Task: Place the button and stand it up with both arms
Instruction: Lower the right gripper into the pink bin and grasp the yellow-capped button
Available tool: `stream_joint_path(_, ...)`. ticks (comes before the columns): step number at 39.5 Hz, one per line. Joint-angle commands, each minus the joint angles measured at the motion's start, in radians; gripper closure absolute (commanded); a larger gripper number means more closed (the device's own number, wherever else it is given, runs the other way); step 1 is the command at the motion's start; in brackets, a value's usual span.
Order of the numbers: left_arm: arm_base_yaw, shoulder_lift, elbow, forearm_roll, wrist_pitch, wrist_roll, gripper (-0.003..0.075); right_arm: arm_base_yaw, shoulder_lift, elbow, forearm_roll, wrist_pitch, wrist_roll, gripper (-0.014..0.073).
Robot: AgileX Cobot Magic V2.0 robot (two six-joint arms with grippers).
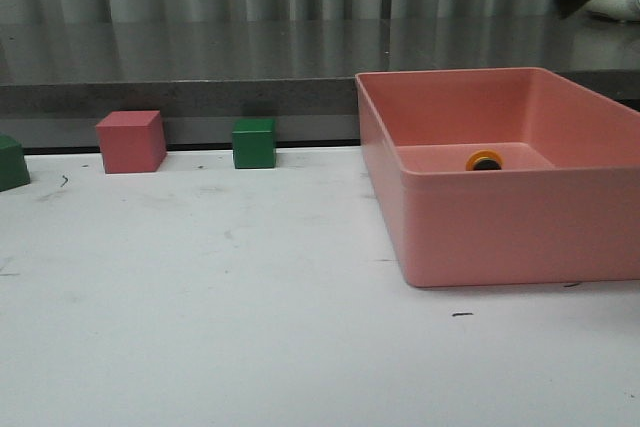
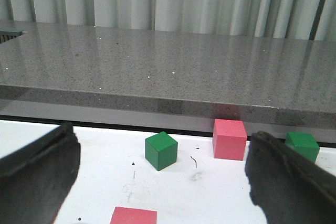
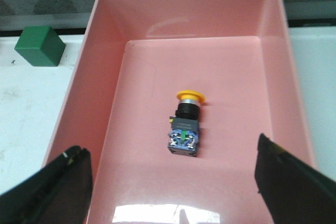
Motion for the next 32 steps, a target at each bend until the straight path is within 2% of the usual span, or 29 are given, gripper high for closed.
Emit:
stream_joint_path(1, 0.0, 0.012, -0.039, 0.001, -0.081, -0.012, 0.0125, 0.026, 0.093, -0.121, 0.012, -0.012, -0.008, -0.0049)
stream_joint_path(12, 0.0, 0.012, -0.039, 0.001, -0.081, -0.012, 0.0125, 0.028, 0.385, -0.42, 0.001, 0.224, 0.026, -0.0047)
stream_joint_path(14, 0.0, 0.012, -0.039, 0.001, -0.081, -0.012, 0.0125, 0.027, 0.434, -0.471, -0.04, 0.281, 0.086, -0.0047)
stream_joint_path(18, 0.0, 0.012, -0.039, 0.001, -0.081, -0.012, 0.0125, 0.027, 0.527, -0.565, -0.224, 0.388, 0.284, -0.0047)
stream_joint_path(22, 0.0, 0.012, -0.039, 0.001, -0.081, -0.012, 0.0125, 0.027, 0.605, -0.634, -0.342, 0.463, 0.385, -0.0045)
stream_joint_path(32, 0.0, 0.012, -0.039, 0.001, -0.081, -0.012, 0.0125, 0.039, 0.719, -0.727, -0.313, 0.48, 0.387, -0.0026)
